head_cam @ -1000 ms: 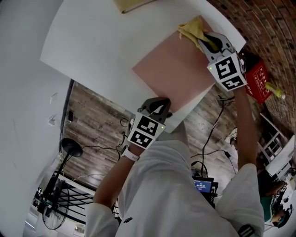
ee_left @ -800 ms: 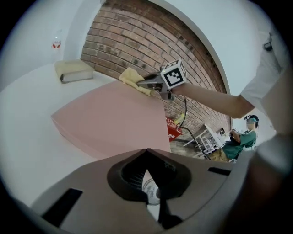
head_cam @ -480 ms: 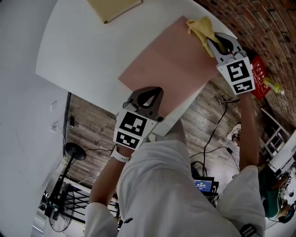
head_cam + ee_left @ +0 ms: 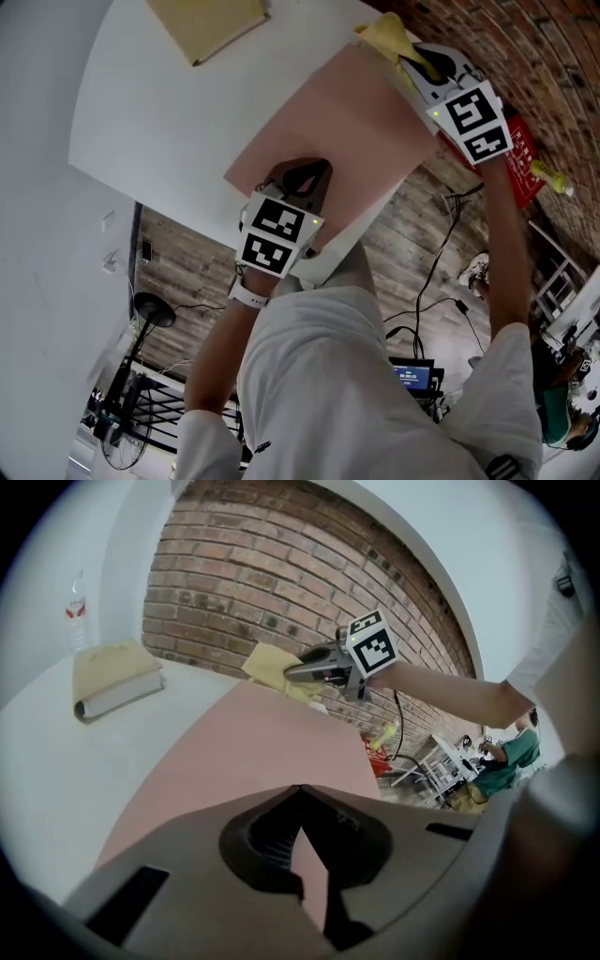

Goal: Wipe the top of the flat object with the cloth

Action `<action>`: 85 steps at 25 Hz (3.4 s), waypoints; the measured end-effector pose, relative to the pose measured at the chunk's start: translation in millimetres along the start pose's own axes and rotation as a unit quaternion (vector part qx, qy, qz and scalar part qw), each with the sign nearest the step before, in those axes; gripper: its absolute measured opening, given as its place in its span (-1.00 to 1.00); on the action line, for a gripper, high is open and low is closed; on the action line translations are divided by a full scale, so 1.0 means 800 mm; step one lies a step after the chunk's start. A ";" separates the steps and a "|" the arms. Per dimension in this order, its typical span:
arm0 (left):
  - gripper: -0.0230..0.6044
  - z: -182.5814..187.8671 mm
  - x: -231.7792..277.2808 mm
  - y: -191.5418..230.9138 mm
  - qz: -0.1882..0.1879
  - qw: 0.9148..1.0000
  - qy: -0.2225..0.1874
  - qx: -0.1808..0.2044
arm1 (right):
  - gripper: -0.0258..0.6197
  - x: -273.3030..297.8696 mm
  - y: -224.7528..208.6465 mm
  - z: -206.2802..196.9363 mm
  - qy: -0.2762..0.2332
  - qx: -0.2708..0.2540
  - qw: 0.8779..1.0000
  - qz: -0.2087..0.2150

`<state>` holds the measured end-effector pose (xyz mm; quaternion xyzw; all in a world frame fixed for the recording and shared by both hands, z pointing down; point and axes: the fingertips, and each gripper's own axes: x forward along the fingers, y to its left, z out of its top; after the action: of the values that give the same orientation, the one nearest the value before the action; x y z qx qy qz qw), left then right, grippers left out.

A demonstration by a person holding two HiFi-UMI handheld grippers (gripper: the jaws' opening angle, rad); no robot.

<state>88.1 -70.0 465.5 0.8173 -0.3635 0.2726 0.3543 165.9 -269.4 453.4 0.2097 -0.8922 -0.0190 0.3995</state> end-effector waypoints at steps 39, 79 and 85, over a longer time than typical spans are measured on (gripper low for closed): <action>-0.87 -0.005 0.018 0.017 0.010 0.999 0.033 0.000 | -0.74 -0.102 0.105 -0.181 0.070 0.106 0.980 0.151; -0.87 -0.001 0.017 -0.007 -0.047 0.995 0.024 0.080 | -0.74 -0.102 0.441 -0.091 0.061 0.114 0.976 0.175; -0.87 0.018 0.002 -0.002 -0.066 0.996 -0.032 0.045 | -0.74 -0.100 0.474 -0.080 0.064 0.113 0.974 0.184</action>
<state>92.7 -81.1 457.6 0.8629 -0.3070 0.2386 0.3229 123.2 115.9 516.7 0.0869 -0.8845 0.1694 0.4259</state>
